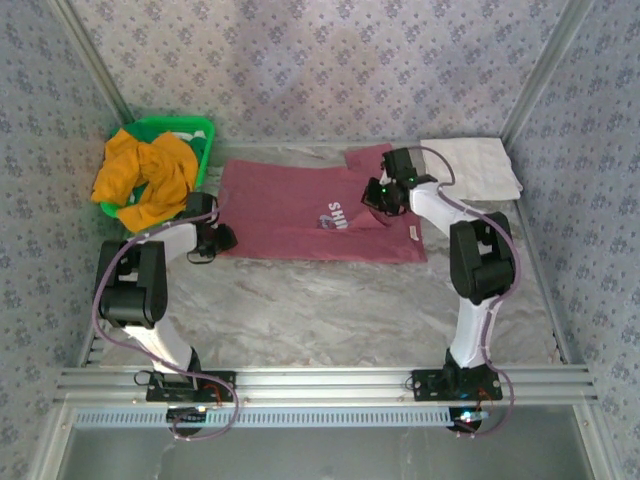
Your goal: Fold and stack the t-shirts
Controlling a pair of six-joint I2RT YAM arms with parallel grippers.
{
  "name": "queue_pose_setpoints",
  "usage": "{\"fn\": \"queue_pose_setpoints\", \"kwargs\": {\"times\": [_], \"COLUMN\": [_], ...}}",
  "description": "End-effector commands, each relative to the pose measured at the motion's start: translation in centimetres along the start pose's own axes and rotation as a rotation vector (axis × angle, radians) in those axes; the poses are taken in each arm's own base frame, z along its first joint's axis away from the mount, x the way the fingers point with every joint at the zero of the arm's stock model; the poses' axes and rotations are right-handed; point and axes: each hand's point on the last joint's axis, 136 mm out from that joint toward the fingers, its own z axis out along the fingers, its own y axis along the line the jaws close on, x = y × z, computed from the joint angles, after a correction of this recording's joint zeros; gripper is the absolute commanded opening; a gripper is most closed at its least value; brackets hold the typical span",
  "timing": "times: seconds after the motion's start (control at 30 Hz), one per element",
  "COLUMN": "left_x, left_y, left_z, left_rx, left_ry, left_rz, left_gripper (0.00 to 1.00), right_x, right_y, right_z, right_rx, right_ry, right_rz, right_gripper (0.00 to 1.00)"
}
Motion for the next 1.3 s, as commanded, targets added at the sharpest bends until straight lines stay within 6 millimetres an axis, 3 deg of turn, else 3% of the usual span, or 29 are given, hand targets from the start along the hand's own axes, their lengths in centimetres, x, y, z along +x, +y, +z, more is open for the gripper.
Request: {"fn": "queue_pose_setpoints", "kwargs": {"times": [0.0, 0.17, 0.3, 0.4, 0.6, 0.7, 0.83, 1.07, 1.27], "left_x": [0.8, 0.8, 0.8, 0.8, 1.0, 1.1, 1.2, 1.5, 1.5], "left_y": [0.2, 0.3, 0.3, 0.4, 0.1, 0.0, 0.1, 0.3, 0.3], "left_z": [0.2, 0.2, -0.4, -0.7, -0.7, -0.8, -0.7, -0.4, -0.4], "left_rx": [-0.008, -0.01, -0.013, -0.016, 0.003, 0.006, 0.006, -0.001, -0.004], "left_ry": [0.024, 0.028, 0.02, 0.016, 0.028, 0.029, 0.033, 0.041, 0.04], "left_rz": [-0.007, -0.006, -0.003, -0.001, -0.005, -0.003, -0.007, -0.007, -0.008], "left_gripper": [0.33, 0.33, 0.34, 0.34, 0.35, 0.36, 0.36, 0.36, 0.36], "right_x": [-0.1, -1.0, -0.9, -0.6, 4.0, 6.8, 8.8, 10.7, 10.9], "right_y": [-0.4, 0.5, 1.5, 1.1, -0.9, -2.2, -2.9, -2.6, -2.9], "right_z": [1.4, 2.5, 0.3, -2.2, -4.8, -4.5, -3.7, -2.5, -1.2], "right_rx": [0.058, 0.066, 0.021, -0.036, -0.122, -0.13, -0.112, -0.109, -0.106], "right_ry": [0.049, 0.089, 0.07, 0.025, 0.054, 0.093, 0.142, 0.177, 0.173], "right_rz": [-0.083, -0.126, -0.114, -0.055, 0.08, 0.169, 0.205, 0.232, 0.269], "right_gripper": [0.0, 0.0, 0.24, 0.28, 0.35, 0.46, 0.48, 0.48, 0.48]}}
